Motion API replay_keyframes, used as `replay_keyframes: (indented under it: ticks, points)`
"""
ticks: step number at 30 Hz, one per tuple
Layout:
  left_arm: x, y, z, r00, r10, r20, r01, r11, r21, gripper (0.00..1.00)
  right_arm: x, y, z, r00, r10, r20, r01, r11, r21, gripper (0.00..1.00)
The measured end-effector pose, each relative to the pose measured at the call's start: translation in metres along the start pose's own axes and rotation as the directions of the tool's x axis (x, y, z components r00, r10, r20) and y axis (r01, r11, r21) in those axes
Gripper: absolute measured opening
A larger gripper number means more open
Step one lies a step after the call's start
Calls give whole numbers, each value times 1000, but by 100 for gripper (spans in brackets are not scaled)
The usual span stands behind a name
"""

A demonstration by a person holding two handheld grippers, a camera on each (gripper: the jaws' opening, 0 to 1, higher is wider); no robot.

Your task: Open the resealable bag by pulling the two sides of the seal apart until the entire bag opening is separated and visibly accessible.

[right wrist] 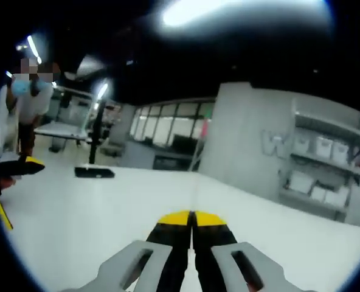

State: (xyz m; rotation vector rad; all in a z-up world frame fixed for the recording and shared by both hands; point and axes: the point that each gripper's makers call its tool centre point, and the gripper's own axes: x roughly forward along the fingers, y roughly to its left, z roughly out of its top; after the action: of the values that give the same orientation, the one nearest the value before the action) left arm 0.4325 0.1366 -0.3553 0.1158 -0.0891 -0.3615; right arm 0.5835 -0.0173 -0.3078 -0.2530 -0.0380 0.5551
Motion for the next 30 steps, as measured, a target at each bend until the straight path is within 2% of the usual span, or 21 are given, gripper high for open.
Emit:
replay_keyframes:
  ticks: [21, 30]
  points:
    - [-2, -5, 1, 1000, -14, 11, 14, 1000, 15, 93, -37, 0, 1, 1000, -21, 19, 20, 999, 26, 0]
    - [-4, -7, -1, 1000, -18, 4, 18, 1000, 14, 93, -51, -2, 10, 999, -28, 39, 27, 999, 31, 0]
